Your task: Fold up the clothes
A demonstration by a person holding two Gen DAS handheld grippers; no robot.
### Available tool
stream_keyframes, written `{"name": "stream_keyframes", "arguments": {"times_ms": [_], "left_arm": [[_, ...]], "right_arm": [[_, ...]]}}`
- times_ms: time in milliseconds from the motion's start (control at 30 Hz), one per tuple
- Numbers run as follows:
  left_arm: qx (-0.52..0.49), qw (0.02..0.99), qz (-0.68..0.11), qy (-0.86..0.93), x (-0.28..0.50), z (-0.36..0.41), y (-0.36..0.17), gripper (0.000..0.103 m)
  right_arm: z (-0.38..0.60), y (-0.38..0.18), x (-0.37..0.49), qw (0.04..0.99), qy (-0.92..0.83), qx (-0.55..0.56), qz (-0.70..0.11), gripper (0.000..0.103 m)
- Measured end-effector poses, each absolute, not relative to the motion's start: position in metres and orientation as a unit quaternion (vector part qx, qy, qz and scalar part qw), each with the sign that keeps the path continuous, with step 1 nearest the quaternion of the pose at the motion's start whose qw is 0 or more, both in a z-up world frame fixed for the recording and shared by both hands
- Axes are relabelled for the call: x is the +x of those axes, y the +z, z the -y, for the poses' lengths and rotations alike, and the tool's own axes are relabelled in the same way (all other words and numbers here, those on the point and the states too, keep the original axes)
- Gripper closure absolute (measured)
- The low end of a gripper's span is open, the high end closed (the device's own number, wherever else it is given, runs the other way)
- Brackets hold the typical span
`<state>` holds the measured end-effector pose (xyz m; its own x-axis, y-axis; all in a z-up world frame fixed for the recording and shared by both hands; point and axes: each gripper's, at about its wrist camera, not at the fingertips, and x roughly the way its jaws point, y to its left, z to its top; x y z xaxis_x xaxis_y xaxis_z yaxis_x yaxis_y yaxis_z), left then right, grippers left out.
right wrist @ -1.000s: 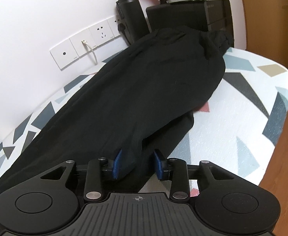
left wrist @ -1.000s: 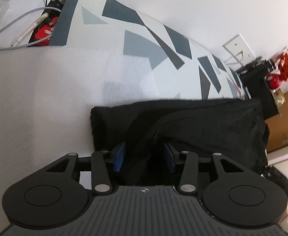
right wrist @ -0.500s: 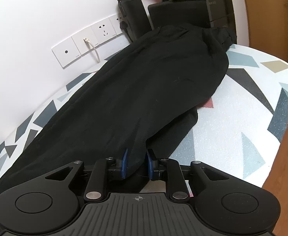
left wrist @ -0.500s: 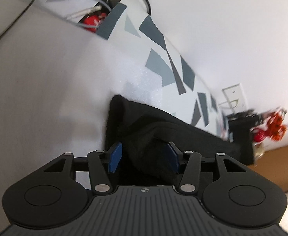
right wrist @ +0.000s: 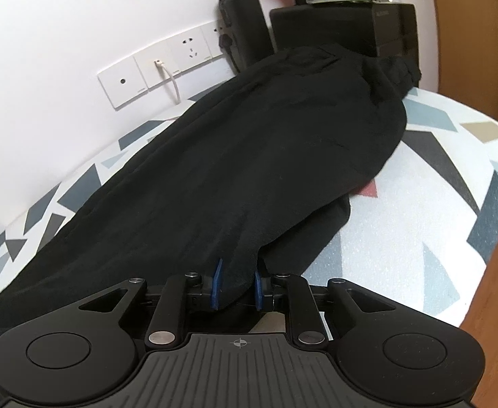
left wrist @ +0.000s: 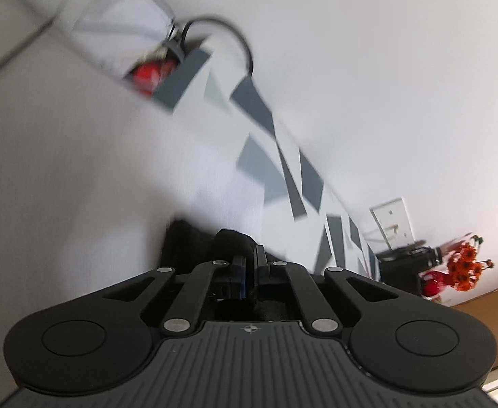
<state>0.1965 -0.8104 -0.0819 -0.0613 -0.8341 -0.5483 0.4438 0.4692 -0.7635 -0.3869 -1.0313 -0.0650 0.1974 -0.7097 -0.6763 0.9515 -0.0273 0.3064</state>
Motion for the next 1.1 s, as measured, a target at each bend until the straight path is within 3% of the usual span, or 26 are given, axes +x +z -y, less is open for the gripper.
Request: {"name": "stream_keyframes", "arguments": {"times_ms": [67,100,167,233,267,633,1100], "left_arm": [[-0.153,0.671,-0.539,-0.485,0.203,0.823,-0.086,0.099],[-0.137,0.671,-0.542,-0.487,0.203,0.828,-0.089,0.094],[-0.116,0.663,-0.554,-0.490,0.203,0.834,-0.092,0.077],[-0.118,0.654,-0.547,-0.510,0.200,0.828,-0.086,0.046],[-0.120,0.650,-0.539,-0.522,0.198,0.822,-0.081,0.043],[-0.082,0.528,-0.570,-0.624,0.146,0.740,-0.091,0.044],[0.031,0.523,-0.509,-0.683,0.099,0.742,-0.101,0.045]], "right_arm": [[1.033,-0.066,-0.385,0.678,-0.612,0.371,-0.167,0.086],[1.034,-0.067,-0.384,0.678,-0.611,0.371,-0.169,0.086],[1.035,-0.067,-0.384,0.678,-0.610,0.373,-0.170,0.086],[1.036,-0.067,-0.385,0.679,-0.608,0.374,-0.171,0.086],[1.036,-0.067,-0.386,0.679,-0.607,0.375,-0.171,0.086],[1.041,-0.068,-0.385,0.677,-0.602,0.383,-0.180,0.085],[1.043,-0.069,-0.384,0.680,-0.601,0.374,-0.192,0.079]]}}
